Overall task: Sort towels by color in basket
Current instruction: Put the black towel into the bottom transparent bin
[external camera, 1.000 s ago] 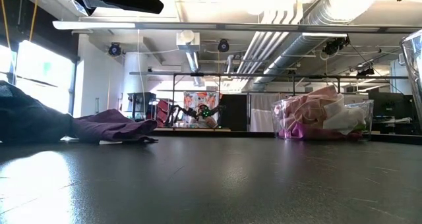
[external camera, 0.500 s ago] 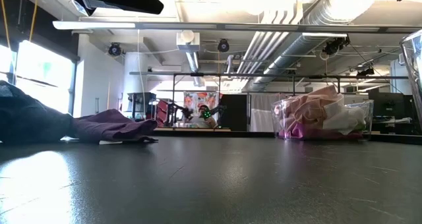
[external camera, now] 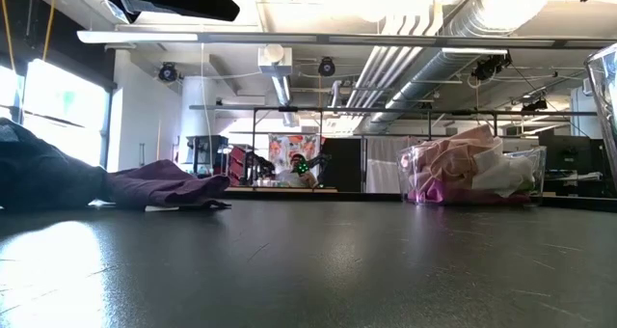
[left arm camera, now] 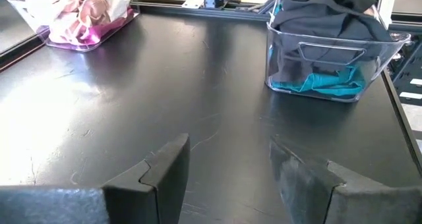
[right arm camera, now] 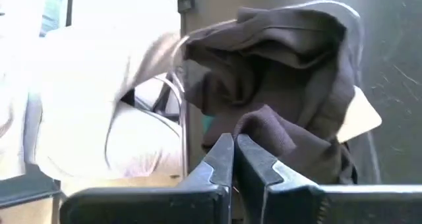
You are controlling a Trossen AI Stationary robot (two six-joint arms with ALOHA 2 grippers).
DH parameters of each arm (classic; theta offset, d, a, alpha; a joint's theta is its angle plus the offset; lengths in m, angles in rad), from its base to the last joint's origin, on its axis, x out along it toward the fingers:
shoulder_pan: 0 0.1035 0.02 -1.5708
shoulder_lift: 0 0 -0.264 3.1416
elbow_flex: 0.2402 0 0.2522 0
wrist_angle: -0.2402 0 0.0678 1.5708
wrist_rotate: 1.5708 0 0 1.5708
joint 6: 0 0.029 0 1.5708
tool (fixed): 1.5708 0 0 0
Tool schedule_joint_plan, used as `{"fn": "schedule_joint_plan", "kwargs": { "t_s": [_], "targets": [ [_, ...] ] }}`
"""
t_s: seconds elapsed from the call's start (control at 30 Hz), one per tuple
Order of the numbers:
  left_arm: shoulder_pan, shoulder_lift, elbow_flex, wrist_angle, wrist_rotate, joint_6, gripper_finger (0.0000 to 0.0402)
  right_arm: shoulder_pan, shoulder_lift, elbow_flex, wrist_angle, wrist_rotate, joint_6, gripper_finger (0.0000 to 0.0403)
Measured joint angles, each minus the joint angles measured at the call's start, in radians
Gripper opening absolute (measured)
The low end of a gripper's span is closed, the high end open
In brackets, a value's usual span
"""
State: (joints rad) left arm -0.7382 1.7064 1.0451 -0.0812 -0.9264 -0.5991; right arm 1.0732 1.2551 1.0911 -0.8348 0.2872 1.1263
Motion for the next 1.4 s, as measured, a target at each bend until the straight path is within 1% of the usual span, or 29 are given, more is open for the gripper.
{"fn": "schedule_joint_plan", "kwargs": {
  "t_s": [0.13, 0.2, 0.37, 0.5, 0.63, 0.8, 0.87, 0.93, 0.97, 1.0, 1.03, 1.1, 1.13, 1.2, 1.27, 1.33, 1.4],
  "targets": [
    [0.000, 0.002, 0.000, -0.003, 0.002, 0.000, 0.0195, 0.050, 0.015, -0.009, -0.038, 0.071, 0.098, 0.0001],
    [0.000, 0.002, 0.000, -0.003, 0.002, 0.000, 0.0195, 0.073, 0.015, -0.042, -0.049, 0.075, 0.175, 0.0001],
    [0.000, 0.002, 0.000, -0.003, 0.003, 0.000, 0.0195, 0.123, 0.017, -0.137, -0.055, -0.006, 0.418, 0.0001],
    [0.000, 0.003, 0.000, -0.003, 0.004, 0.000, 0.0195, 0.154, 0.017, -0.196, -0.054, -0.031, 0.537, 0.0001],
    [0.000, 0.003, 0.000, -0.002, 0.004, 0.000, 0.0195, 0.160, 0.017, -0.218, -0.057, -0.033, 0.557, 0.0017],
    [0.000, 0.004, 0.000, 0.015, 0.004, 0.001, 0.0195, 0.160, 0.013, -0.180, -0.060, -0.037, 0.487, 0.0066],
    [0.007, 0.004, -0.001, 0.068, -0.003, 0.038, 0.0195, 0.161, 0.012, -0.143, -0.068, -0.053, 0.463, 0.0081],
    [0.022, 0.004, -0.001, 0.175, -0.025, 0.126, 0.0195, 0.169, 0.012, -0.101, -0.067, -0.045, 0.435, 0.0088],
    [0.031, 0.004, -0.001, 0.247, -0.027, 0.187, 0.0195, 0.175, 0.012, -0.082, -0.066, -0.023, 0.419, 0.0089],
    [0.044, 0.005, -0.001, 0.324, -0.013, 0.261, 0.0195, 0.181, 0.012, -0.066, -0.066, 0.009, 0.406, 0.0089],
    [0.060, 0.013, -0.001, 0.405, 0.025, 0.330, 0.0195, 0.188, 0.012, -0.054, -0.066, 0.049, 0.395, 0.0088],
    [0.097, 0.034, -0.001, 0.571, 0.160, 0.462, 0.0192, 0.203, 0.012, -0.042, -0.068, 0.128, 0.384, 0.0085],
    [0.120, 0.051, -0.001, 0.649, 0.233, 0.503, 0.0189, 0.209, 0.012, -0.041, -0.070, 0.157, 0.384, 0.0083],
    [0.168, 0.091, 0.000, 0.780, 0.350, 0.531, 0.0179, 0.217, 0.018, -0.041, -0.081, 0.203, 0.389, 0.0080],
    [0.214, 0.139, 0.016, 0.817, 0.417, 0.516, 0.0166, 0.223, 0.036, -0.041, -0.093, 0.228, 0.394, 0.0076],
    [0.248, 0.190, 0.065, 0.782, 0.453, 0.503, 0.0152, 0.223, 0.057, -0.041, -0.099, 0.228, 0.397, 0.0072],
    [0.275, 0.247, 0.144, 0.732, 0.474, 0.501, 0.0138, 0.218, 0.078, -0.041, -0.107, 0.221, 0.414, 0.0067]
  ]
}}
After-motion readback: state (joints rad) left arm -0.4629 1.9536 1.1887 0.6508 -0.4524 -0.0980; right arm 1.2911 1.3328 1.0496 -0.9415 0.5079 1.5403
